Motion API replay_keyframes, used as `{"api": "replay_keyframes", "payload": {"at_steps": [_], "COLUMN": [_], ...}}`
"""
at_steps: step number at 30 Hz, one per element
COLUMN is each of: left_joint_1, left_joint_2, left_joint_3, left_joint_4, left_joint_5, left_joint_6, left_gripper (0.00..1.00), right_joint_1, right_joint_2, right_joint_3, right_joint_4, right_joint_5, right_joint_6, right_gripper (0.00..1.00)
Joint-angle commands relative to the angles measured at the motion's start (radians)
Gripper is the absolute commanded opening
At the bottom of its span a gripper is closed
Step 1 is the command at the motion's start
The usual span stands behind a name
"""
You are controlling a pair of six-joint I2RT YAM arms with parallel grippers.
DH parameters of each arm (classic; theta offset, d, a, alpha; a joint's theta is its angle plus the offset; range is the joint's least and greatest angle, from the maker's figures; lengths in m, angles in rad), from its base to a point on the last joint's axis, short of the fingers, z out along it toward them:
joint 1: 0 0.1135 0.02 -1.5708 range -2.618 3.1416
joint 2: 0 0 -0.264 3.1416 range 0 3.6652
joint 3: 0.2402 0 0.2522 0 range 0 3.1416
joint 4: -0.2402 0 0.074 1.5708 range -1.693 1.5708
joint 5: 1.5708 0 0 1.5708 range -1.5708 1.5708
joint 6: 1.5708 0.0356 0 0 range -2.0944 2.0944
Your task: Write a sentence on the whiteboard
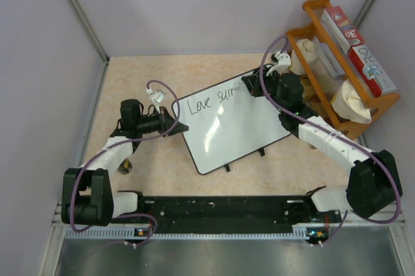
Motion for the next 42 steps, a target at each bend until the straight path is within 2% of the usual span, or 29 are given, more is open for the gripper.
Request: {"api": "replay_keyframes", "payload": {"at_steps": [1,16,36,42], "left_joint_1": [-0.028,-0.028,-0.03,-0.03], "left_joint_2": [0.01,0.004,0.004,0.002], "left_joint_3": [-0.013,-0.015,-0.016,-0.016], "left_joint_4": [-0.009,-0.009,-0.01,-0.009], "left_joint_5": [-0.117,-0.119,-0.123,-0.123], "left_joint_6": [0.234,0.234,0.234,0.234], "left_gripper": [0.0,0.0,0.0,0.0], "right_joint_1": [-0.016,-0.024,-0.025,-0.039], "right_joint_2": [0.013,-0.023,-0.122,-0.093], "right_joint_3": [0.053,-0.018,-0.018,-0.004], "right_joint_4": [0.005,0.015,0.027,0.015], "right_joint_5": [0.026,0.026,0.03,0.03], "right_joint_6": [-0.021,-0.004,-0.004,-0.005], "right_gripper": [0.0,0.0,0.0,0.0]}}
